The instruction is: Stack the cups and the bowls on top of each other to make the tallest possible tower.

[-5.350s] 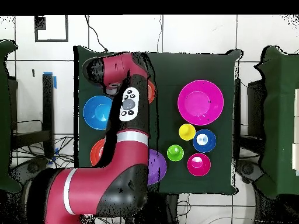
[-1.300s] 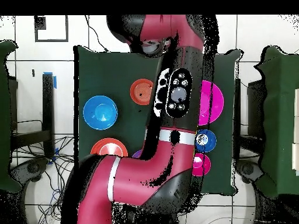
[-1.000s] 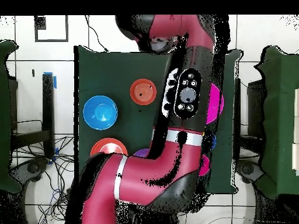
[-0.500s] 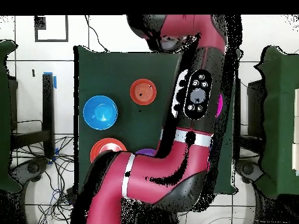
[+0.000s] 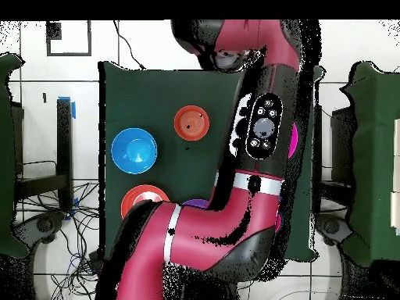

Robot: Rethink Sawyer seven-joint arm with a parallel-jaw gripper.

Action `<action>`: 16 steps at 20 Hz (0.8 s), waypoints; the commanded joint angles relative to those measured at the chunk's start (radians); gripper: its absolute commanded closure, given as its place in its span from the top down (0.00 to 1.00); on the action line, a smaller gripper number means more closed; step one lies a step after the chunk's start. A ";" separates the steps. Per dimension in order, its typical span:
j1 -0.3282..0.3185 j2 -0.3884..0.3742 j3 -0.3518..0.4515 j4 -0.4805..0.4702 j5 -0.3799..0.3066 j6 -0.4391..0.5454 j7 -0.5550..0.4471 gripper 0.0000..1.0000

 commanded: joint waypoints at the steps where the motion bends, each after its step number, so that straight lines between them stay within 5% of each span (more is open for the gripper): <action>1: 0.010 0.023 0.039 0.127 -0.028 -0.064 -0.191 1.00; 11: 0.009 -0.042 0.021 0.298 -0.042 -0.154 -0.163 1.00; 16: 0.003 -0.134 0.021 0.459 -0.046 -0.213 -0.186 1.00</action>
